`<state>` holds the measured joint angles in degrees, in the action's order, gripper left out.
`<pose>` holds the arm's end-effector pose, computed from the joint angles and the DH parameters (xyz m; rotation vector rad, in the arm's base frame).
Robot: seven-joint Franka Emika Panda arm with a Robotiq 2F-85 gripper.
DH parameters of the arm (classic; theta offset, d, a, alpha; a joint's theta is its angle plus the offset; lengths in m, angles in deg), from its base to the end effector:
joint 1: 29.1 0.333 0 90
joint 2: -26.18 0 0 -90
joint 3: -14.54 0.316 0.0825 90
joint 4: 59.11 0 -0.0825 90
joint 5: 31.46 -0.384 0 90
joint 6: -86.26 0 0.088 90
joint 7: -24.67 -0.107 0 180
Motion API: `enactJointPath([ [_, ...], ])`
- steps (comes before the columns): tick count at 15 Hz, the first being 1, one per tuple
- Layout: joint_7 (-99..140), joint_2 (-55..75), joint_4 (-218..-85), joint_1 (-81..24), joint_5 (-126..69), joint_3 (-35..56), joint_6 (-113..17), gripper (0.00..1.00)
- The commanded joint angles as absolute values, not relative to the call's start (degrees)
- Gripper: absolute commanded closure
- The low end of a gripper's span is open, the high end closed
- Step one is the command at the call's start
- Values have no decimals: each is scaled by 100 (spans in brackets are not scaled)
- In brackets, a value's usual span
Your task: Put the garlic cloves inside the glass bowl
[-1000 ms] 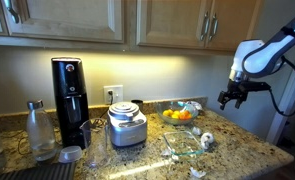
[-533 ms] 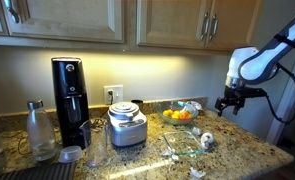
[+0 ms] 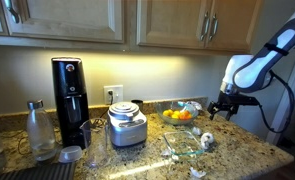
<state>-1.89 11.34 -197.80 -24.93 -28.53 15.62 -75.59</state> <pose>0.5058 0.0493 0.2172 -3.0668 0.5035 -0.2238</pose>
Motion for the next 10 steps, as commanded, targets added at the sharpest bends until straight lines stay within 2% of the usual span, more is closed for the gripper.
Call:
enactJointPath([
  [1, -528, 749, -19723, -2193, -3327, 1424, -8036, 0],
  [10, -561, -325, -19070, -1651, -3837, 1049, -8339, 0],
])
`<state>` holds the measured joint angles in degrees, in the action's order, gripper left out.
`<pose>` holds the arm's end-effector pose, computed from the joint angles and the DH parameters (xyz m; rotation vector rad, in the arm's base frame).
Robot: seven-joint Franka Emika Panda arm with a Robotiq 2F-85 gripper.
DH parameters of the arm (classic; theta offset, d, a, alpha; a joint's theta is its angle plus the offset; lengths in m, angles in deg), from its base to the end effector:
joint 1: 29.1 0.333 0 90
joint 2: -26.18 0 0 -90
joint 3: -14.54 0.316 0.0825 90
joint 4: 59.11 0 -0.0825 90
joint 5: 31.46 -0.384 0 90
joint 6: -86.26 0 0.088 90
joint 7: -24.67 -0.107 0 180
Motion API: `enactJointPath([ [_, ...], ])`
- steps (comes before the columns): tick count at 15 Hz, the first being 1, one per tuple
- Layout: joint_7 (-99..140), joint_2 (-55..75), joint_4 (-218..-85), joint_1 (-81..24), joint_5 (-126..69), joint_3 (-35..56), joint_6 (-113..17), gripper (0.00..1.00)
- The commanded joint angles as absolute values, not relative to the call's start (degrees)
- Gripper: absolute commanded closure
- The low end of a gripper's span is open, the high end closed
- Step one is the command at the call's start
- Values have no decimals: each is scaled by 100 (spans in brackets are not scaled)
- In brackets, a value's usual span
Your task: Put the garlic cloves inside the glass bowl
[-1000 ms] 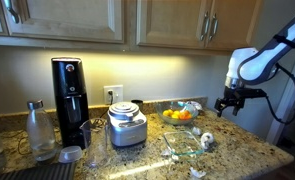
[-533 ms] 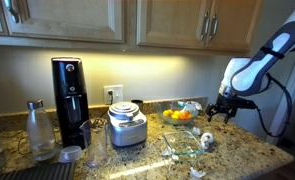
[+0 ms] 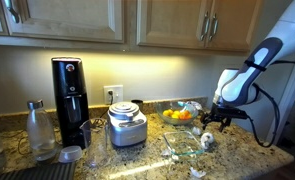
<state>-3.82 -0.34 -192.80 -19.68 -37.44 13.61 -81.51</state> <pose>0.5189 0.0704 0.1510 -2.9972 0.6819 -0.1823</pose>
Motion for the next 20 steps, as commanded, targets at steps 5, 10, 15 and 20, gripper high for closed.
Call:
enactJointPath([
  [5, -628, -736, -18708, -1456, -3953, 861, -8189, 0],
  [10, -585, -968, -18517, -1443, -4145, 903, -8136, 0],
  [15, -574, -1051, -18469, -1458, -4243, 922, -8040, 13],
  [20, -542, -907, -18555, -1498, -4315, 974, -7954, 53],
])
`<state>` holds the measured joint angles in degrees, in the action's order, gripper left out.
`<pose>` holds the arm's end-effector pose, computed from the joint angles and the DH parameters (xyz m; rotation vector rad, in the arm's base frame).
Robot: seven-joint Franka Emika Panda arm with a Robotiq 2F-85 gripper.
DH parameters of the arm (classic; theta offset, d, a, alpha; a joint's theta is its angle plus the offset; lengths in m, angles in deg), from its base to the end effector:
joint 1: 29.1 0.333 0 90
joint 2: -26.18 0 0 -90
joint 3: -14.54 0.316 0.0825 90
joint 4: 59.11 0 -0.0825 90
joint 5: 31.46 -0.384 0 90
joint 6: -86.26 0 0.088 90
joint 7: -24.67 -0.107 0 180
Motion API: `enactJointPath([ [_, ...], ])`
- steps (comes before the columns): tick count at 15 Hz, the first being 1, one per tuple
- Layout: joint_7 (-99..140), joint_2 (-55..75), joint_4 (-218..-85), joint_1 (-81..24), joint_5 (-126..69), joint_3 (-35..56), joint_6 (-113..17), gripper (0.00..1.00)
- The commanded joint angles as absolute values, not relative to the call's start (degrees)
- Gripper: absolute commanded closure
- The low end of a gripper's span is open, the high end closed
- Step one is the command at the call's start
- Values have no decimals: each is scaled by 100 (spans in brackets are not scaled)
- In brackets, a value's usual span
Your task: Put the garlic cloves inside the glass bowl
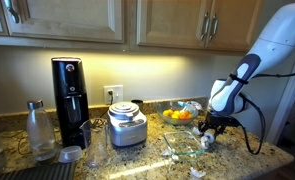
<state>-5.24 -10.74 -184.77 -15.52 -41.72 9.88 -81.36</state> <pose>0.5418 0.0710 0.0969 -3.0042 0.8008 -0.1379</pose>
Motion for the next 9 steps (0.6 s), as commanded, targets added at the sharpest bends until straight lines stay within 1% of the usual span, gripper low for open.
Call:
enactJointPath([
  [1, -538, -870, -18583, -1500, -4330, 989, -7955, 58],
  [2, -519, -829, -18607, -1521, -4345, 1016, -7953, 64],
  [4, -494, -734, -18657, -1552, -4367, 1052, -7935, 68],
  [5, -507, -656, -18692, -1542, -4371, 1038, -7931, 71],
  [9, -443, -173, -18993, -1559, -4352, 1033, -8040, 71],
])
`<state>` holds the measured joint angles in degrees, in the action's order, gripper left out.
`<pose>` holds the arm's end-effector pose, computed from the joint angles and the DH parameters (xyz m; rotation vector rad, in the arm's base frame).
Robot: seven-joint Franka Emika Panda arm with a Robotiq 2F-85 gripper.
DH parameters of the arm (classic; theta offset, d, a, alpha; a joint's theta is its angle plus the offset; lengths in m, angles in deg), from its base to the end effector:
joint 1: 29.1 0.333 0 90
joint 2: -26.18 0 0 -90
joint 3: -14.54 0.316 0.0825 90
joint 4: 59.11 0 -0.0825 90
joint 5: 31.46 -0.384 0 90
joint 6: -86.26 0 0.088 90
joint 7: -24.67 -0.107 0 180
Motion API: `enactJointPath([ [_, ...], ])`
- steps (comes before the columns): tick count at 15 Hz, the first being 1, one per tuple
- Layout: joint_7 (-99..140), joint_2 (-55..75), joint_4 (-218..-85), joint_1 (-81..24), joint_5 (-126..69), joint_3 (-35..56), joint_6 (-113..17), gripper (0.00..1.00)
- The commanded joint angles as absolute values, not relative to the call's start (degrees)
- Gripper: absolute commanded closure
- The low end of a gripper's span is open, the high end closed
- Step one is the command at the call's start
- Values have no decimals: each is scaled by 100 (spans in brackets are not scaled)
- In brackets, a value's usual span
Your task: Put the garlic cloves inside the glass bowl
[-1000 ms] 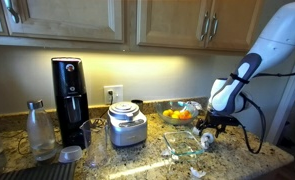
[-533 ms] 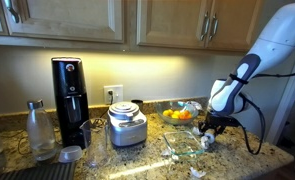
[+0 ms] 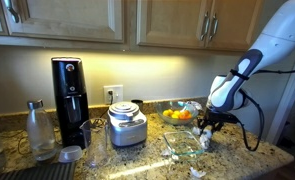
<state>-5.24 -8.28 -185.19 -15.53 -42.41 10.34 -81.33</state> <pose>0.5473 0.0763 0.1179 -2.9757 0.8030 -0.1789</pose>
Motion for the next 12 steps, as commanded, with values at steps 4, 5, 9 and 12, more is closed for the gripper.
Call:
enactJointPath([
  [4, -311, 412, -19289, -1644, -4340, 1155, -8071, 71],
  [5, -274, 572, -19365, -1644, -4326, 1198, -8073, 71],
  [9, -68, 950, -19432, -1628, -4293, 1522, -7989, 71],
  [12, 159, 905, -19261, -1627, -4355, 1946, -7916, 71],
])
